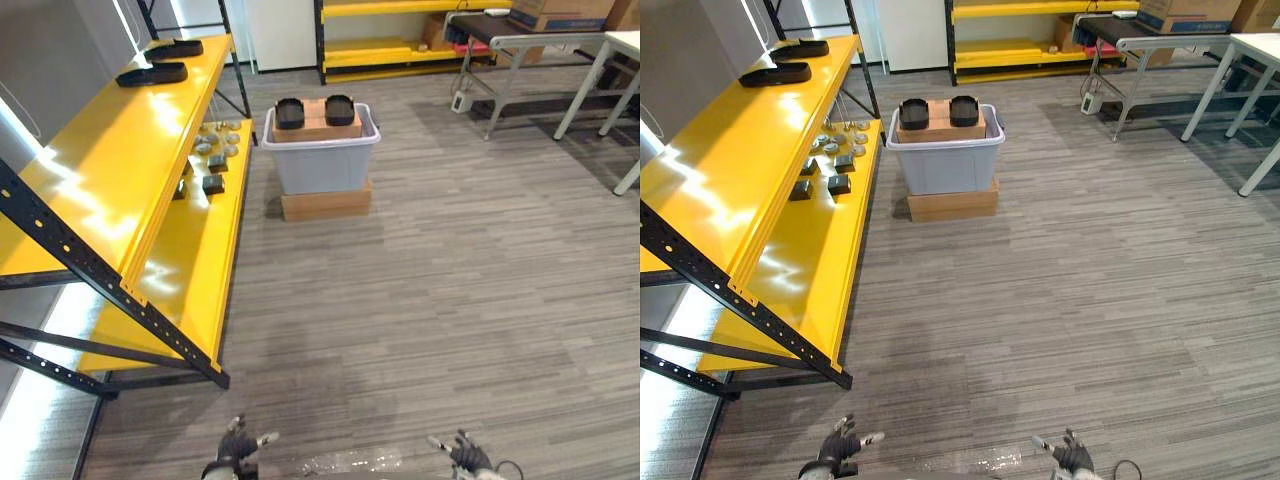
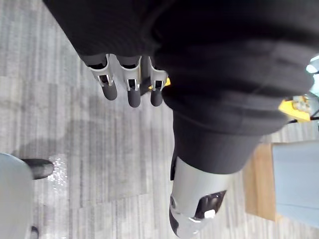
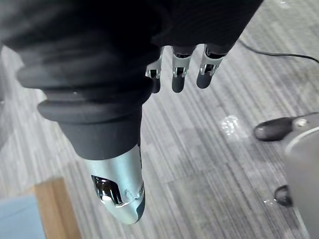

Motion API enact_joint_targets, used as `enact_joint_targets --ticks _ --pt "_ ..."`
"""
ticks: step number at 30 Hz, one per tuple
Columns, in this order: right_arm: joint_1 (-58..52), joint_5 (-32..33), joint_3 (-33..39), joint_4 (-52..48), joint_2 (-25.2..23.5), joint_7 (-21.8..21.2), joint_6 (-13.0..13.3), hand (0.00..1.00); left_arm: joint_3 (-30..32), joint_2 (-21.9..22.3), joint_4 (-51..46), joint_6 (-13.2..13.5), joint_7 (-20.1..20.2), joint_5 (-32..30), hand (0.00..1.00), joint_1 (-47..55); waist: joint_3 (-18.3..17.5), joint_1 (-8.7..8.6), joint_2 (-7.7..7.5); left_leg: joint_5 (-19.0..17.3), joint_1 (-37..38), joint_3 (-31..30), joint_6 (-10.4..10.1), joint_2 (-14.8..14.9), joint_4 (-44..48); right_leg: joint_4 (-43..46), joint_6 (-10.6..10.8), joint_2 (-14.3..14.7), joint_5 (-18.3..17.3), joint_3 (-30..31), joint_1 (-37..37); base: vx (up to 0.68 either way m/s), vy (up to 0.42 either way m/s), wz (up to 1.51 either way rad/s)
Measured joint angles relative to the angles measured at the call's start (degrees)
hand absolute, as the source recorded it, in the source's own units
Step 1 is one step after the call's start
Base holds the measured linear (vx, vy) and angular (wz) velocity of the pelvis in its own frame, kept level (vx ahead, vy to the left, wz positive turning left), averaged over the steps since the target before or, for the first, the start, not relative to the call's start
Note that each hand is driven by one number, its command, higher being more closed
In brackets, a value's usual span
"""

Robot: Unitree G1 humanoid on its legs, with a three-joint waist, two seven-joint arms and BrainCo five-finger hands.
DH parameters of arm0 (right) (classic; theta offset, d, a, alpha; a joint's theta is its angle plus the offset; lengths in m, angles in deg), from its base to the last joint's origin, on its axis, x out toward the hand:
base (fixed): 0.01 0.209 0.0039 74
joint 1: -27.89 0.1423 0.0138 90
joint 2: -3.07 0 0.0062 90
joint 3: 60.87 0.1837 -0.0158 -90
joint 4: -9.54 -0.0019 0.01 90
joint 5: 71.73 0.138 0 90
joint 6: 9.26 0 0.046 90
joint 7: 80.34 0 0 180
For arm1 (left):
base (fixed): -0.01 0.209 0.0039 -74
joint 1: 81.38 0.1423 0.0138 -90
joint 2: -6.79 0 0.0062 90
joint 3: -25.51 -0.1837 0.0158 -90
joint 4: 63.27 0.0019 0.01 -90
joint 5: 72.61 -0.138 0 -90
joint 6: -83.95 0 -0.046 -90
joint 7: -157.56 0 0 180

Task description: Walk over and take plastic housings, then place them on the shelf

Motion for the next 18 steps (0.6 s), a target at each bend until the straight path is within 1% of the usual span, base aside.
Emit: enact_joint_targets --ticks 2,3,4,9,14,18 --pt "0.5 -2.0 -0.2 0.0 0.8 -0.1 0.0 0.00 0.0 0.1 -0.3 0.0 0.1 -0.9 0.00 0.1 0.1 -0.01 0.13 -0.1 0.6 0.0 -0.2 -0.1 -0.3 -0.1 0.4 -0.1 -0.3 0.0 0.6 0.04 0.001 0.00" --pt "0.7 -2.6 -0.3 -0.4 1.2 -0.1 0.0 0.00 0.1 0.0 -0.8 0.0 0.1 -1.3 0.00 0.1 0.2 -0.02 0.36 -0.2 0.8 0.0 -0.4 -0.1 -0.3 -0.1 1.5 -0.2 -0.5 0.0 0.8 0.03 0.004 -0.01" --pt "0.6 -3.0 -0.3 -1.2 1.6 -0.2 0.0 0.00 0.2 0.0 -1.7 0.0 0.1 -1.9 0.00 0.5 0.4 -0.04 0.63 -0.3 0.9 0.0 -0.5 -0.1 -0.3 -0.1 1.6 -0.3 -0.5 0.0 0.9 0.00 0.000 0.00" --pt "0.7 -3.5 -0.3 -1.6 2.2 -0.2 0.0 0.00 1.0 -0.3 -3.9 0.3 1.1 -2.0 0.00 0.7 0.5 -0.08 0.86 -0.4 0.9 0.1 -0.6 -0.2 -0.3 -0.1 1.7 -0.4 -0.5 0.0 1.0 0.00 0.000 0.00" --pt "0.7 -3.5 0.1 -1.6 2.8 -0.2 -0.3 0.00 1.5 -0.6 -3.9 0.3 1.1 -2.0 0.00 0.7 0.4 -0.18 0.91 -0.4 0.9 0.1 -0.6 -0.2 -0.3 0.0 1.7 -0.4 -0.5 0.0 0.8 0.00 0.000 0.00" --pt "0.7 -3.2 0.4 -1.6 3.1 -0.1 -0.5 0.00 3.4 -0.6 -3.9 0.2 1.0 -2.0 0.00 1.0 0.4 -0.21 1.03 -0.4 0.9 0.4 -0.6 -0.2 -0.6 0.1 1.6 -0.4 -0.5 0.1 0.3 -0.02 -0.006 -0.04"
